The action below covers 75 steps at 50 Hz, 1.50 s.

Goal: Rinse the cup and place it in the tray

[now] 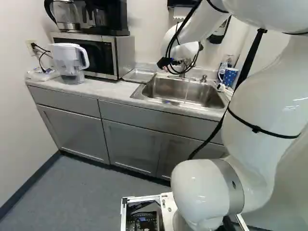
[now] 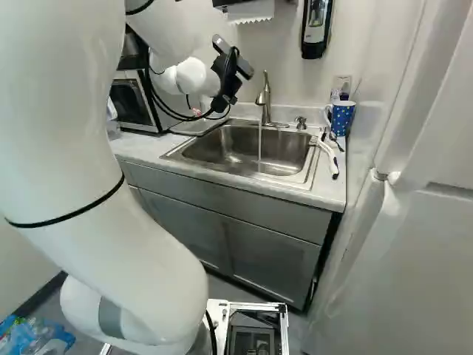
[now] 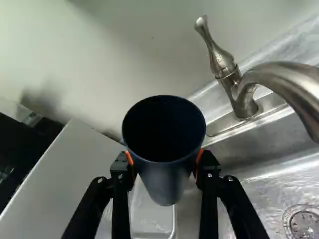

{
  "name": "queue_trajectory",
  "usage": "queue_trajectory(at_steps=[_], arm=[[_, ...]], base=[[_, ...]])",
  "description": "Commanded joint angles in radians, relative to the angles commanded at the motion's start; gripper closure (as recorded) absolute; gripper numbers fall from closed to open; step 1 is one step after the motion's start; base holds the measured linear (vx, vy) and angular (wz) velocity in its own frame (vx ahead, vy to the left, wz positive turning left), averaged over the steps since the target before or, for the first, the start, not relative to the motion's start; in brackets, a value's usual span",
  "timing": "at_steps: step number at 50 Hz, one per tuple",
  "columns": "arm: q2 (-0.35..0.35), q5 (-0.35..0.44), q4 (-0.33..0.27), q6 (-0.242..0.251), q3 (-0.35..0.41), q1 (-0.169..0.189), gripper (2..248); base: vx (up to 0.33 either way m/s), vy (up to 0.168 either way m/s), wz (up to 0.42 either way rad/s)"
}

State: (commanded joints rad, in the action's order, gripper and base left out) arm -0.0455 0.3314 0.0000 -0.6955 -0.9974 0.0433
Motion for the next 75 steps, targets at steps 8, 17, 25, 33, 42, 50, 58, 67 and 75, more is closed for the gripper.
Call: queue_trajectory(at_steps=[8,17,25,33,42,50,58,67,75], arm=[[0.000,0.000,0.000,0.084,0.000,0.000,125],[0.000,0.000,0.000,0.181,0.000,0.000,125],[0.000,0.000,0.000,0.263,0.000,0.000,125],[0.000,0.000,0.000,0.347,0.000,0.000,125],[0.000,0.000,0.000,0.442,0.000,0.000,125],[0.000,0.000,0.000,0.526,0.000,0.000,125],[0.000,0.000,0.000,0.610,0.000,0.000,125],[0.000,0.000,0.000,0.641,0.000,0.000,125],[0.000,0.000,0.000,0.641,0.000,0.000,125]], base=[[0.000,0.000,0.000],[0.000,0.000,0.000],[0.000,0.000,0.000],[0.000,0.000,0.000],[0.000,0.000,0.000],[0.000,0.000,0.000],[0.000,0.000,0.000],[0.000,0.000,0.000],[0.000,0.000,0.000]])
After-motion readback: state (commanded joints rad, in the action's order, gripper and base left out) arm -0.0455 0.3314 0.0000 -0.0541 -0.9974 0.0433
